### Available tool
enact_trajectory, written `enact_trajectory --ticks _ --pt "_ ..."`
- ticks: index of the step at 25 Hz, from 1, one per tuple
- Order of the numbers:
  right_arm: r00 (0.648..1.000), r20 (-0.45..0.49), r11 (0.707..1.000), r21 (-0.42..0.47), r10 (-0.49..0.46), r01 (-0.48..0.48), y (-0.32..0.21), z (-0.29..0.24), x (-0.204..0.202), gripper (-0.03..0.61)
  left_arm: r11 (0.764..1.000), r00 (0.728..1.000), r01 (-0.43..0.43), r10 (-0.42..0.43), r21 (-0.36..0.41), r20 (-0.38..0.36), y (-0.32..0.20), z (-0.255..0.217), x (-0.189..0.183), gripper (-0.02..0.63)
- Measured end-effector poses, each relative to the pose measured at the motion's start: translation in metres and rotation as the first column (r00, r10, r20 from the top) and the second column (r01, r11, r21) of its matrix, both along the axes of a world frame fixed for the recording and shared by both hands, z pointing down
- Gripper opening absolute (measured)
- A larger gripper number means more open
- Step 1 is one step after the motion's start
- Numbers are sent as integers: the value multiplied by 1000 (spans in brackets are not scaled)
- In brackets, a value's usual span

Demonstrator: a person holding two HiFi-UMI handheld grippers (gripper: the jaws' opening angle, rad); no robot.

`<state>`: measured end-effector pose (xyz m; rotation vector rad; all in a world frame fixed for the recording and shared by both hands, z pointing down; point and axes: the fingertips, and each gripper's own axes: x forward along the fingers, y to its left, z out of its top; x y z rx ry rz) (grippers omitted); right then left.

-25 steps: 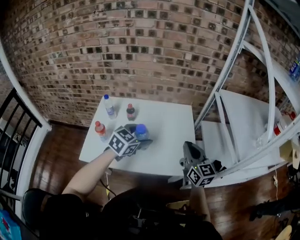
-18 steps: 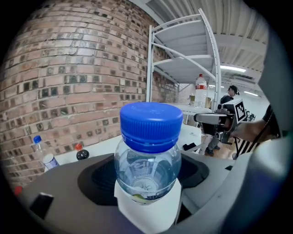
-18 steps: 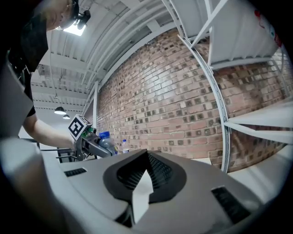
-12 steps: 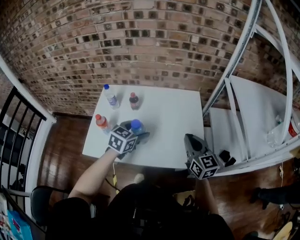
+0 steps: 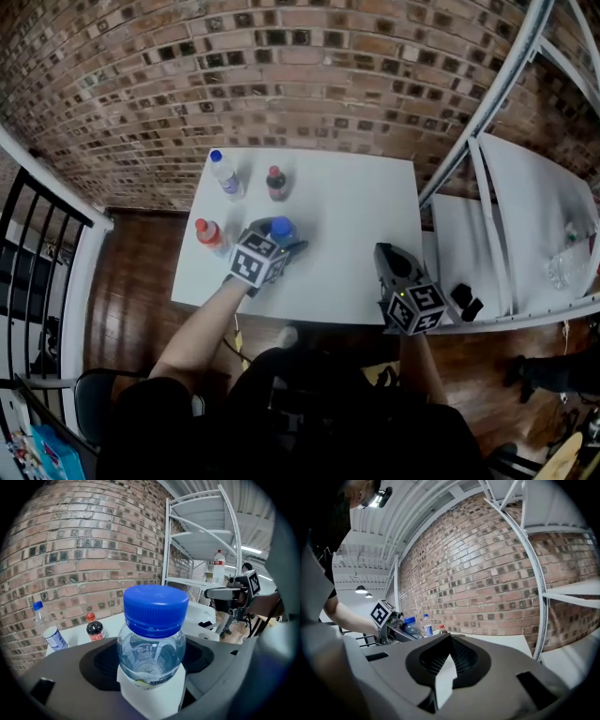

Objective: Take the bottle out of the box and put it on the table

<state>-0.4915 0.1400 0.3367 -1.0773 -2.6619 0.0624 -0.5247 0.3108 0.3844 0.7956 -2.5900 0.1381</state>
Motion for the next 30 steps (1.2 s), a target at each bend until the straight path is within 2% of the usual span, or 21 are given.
enact_trajectory --ticks 9,15,21,30 --pt "997 -55 999 7 44 -44 6 16 -16 5 999 999 41 -41 2 -9 17 20 -31 362" --pt "993 -90 997 10 71 -71 7 28 -23 5 1000 999 12 -12 -11 -35 10 37 -45 362" --pt "989 -121 996 -12 83 -85 10 38 -28 5 998 998 -1 -3 -63 -61 1 60 -50 364" --pt "986 -144 996 -21 84 -88 10 43 -33 5 1000 999 2 -3 -29 -40 0 62 -52 365"
